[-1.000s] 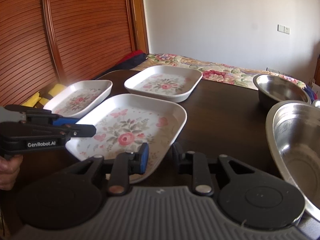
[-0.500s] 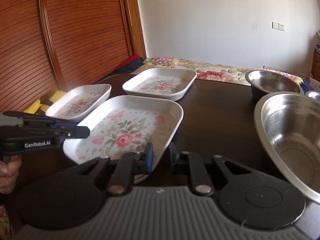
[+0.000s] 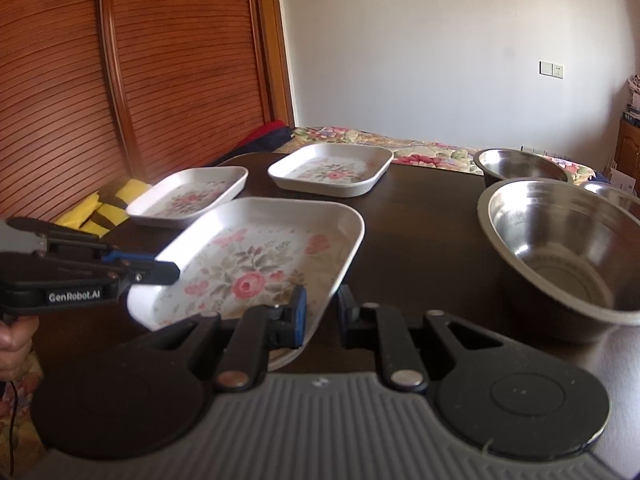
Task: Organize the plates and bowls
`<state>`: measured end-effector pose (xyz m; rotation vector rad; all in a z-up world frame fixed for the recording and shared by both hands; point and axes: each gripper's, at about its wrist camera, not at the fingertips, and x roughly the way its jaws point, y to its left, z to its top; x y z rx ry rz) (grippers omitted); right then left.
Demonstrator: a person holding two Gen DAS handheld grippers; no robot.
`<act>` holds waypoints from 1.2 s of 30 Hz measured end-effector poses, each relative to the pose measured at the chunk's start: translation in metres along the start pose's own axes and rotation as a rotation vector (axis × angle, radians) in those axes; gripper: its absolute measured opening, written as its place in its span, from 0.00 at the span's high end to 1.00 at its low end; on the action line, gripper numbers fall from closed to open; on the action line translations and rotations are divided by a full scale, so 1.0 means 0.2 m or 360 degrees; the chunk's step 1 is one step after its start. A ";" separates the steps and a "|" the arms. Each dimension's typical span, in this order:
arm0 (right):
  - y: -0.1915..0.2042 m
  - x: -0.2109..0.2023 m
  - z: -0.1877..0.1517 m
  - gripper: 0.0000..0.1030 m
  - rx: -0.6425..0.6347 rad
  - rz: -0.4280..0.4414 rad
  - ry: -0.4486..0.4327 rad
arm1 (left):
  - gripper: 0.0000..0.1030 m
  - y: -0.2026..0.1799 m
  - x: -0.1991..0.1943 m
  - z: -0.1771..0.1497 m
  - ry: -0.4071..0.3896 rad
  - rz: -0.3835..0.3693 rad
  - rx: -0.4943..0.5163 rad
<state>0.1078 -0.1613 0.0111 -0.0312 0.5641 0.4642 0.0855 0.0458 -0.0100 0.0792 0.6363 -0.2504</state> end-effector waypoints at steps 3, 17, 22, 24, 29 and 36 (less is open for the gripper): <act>0.03 -0.05 -0.03 0.82 -0.0002 0.0002 -0.0013 | 0.88 -0.01 -0.04 -0.04 0.0009 0.0005 0.0009; 0.12 -0.13 -0.15 0.82 0.0014 0.0009 0.0019 | 0.88 -0.04 -0.16 -0.13 0.0009 0.0020 0.0061; 0.13 -0.14 -0.17 0.82 0.0008 0.0003 0.0033 | 0.88 -0.05 -0.17 -0.16 0.0033 0.0023 0.0072; 0.13 -0.14 -0.17 0.82 0.0009 0.0005 0.0038 | 0.88 -0.05 -0.16 -0.17 0.0039 0.0017 0.0067; 0.13 -0.13 -0.17 0.81 0.0026 0.0002 0.0056 | 0.88 -0.05 -0.15 -0.18 0.0047 0.0020 0.0069; 0.13 -0.13 -0.19 0.79 0.0049 0.0017 0.0049 | 0.88 -0.04 -0.15 -0.18 0.0045 0.0007 0.0058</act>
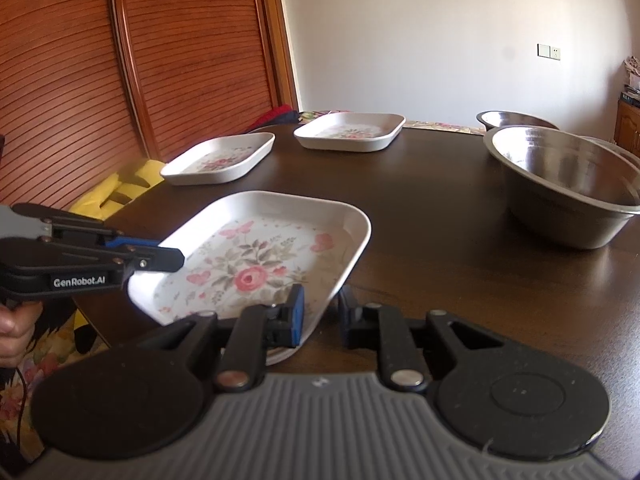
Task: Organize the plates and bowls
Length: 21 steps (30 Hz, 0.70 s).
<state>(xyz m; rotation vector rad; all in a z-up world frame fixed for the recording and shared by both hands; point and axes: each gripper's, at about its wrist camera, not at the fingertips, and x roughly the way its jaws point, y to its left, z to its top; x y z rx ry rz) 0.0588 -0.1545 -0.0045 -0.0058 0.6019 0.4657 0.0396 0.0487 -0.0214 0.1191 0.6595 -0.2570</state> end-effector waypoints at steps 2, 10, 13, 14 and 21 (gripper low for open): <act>-0.01 0.00 0.01 0.79 0.0006 0.0005 0.0001 | 0.88 0.00 0.00 0.00 0.0001 -0.0009 -0.0012; -0.03 -0.09 0.08 0.78 0.0002 -0.0020 -0.0083 | 0.72 0.01 -0.03 0.01 -0.0018 -0.0006 -0.0015; -0.04 -0.11 0.12 0.77 -0.0012 -0.0029 -0.0122 | 0.53 0.02 -0.05 0.03 -0.0041 0.0009 -0.0009; -0.03 -0.11 0.13 0.76 -0.0018 -0.0027 -0.0132 | 0.46 0.03 -0.06 0.04 -0.0046 0.0017 -0.0004; 0.00 -0.06 0.21 0.60 -0.0061 -0.0001 -0.0160 | 0.11 0.11 -0.07 0.11 -0.0100 0.0097 -0.0026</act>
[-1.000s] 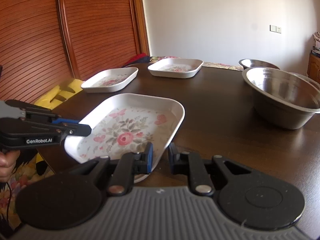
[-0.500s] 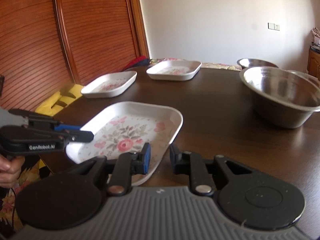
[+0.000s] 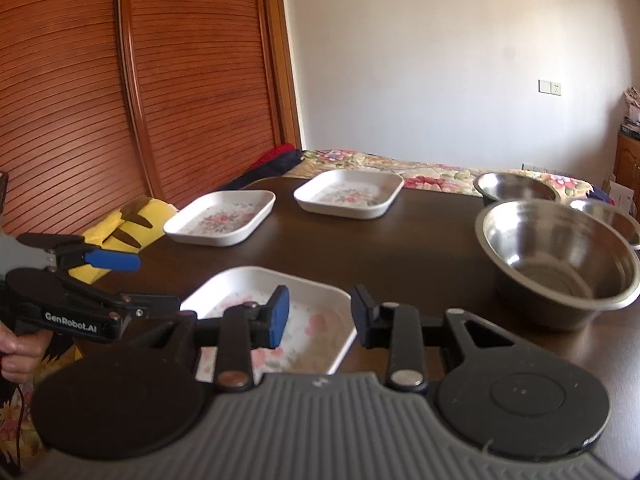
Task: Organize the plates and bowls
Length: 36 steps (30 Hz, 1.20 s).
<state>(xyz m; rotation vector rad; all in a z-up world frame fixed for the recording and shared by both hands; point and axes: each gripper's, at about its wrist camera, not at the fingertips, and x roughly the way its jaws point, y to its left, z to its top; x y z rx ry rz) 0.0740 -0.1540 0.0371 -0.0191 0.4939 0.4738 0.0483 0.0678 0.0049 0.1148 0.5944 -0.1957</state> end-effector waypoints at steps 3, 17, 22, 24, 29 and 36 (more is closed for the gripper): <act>0.02 0.04 0.04 0.59 -0.0027 0.0000 -0.0006 | 0.02 0.04 0.01 0.02 -0.0005 0.0019 -0.0006; 0.08 0.18 0.15 0.47 -0.0082 0.0019 0.0015 | 0.00 0.19 0.06 0.07 -0.0037 0.0118 -0.0059; 0.11 0.22 0.19 0.45 -0.0115 0.0021 0.0025 | 0.00 0.25 0.08 0.10 -0.0067 0.0190 -0.0047; 0.12 0.24 0.21 0.43 -0.0126 0.0021 0.0031 | 0.00 0.30 0.09 0.11 -0.0070 0.0164 -0.0085; 0.14 0.29 0.25 0.32 -0.0159 0.0020 0.0048 | 0.00 0.39 0.11 0.13 -0.0081 0.0140 -0.0090; 0.15 0.38 0.36 0.07 -0.0194 0.0026 0.0089 | 0.00 0.51 0.16 0.17 -0.0084 0.0177 -0.0094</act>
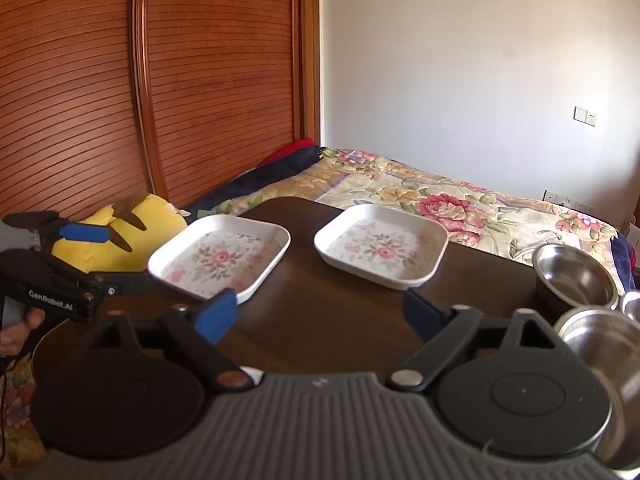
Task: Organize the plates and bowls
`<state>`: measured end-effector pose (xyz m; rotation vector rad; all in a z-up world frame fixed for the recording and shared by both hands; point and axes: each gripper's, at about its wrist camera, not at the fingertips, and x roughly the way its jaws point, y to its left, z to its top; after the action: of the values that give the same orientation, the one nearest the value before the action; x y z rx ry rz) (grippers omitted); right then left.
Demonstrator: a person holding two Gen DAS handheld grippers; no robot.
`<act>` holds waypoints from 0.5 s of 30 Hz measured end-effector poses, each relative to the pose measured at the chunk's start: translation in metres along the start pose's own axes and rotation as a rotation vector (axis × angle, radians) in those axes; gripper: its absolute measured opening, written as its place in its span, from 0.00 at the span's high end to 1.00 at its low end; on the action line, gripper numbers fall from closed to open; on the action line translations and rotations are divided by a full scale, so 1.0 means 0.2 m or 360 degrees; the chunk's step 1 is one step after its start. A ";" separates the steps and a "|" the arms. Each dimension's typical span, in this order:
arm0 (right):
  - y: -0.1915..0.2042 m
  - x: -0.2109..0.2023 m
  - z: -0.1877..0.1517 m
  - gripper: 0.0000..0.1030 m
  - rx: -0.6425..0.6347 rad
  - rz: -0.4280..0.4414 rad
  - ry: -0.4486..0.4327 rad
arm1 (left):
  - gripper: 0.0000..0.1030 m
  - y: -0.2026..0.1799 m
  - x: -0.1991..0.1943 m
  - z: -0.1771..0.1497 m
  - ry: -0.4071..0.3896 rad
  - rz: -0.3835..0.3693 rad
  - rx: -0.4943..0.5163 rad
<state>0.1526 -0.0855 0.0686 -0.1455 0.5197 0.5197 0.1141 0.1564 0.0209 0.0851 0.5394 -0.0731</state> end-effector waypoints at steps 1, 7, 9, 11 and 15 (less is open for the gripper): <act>0.00 0.01 0.02 0.06 -0.0001 0.0000 0.0006 | 0.00 0.02 0.01 0.01 -0.0001 -0.0004 0.0000; 0.02 0.10 0.10 0.00 0.0031 0.0006 0.0066 | 0.00 0.10 0.08 0.08 -0.0028 0.0037 0.0027; 0.02 0.14 0.12 0.00 0.0050 0.0020 0.0093 | 0.00 0.12 0.10 0.10 -0.0036 0.0035 0.0034; 0.03 0.18 0.14 0.00 0.0065 0.0038 0.0107 | 0.01 0.15 0.13 0.11 -0.0039 0.0013 0.0024; 0.04 0.28 0.17 0.00 0.0060 0.0046 0.0164 | 0.09 0.21 0.20 0.14 -0.0017 -0.0031 -0.0012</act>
<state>0.2042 -0.0450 0.0700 -0.1294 0.6326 0.5324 0.1662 0.1926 0.0268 0.0721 0.5298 -0.0907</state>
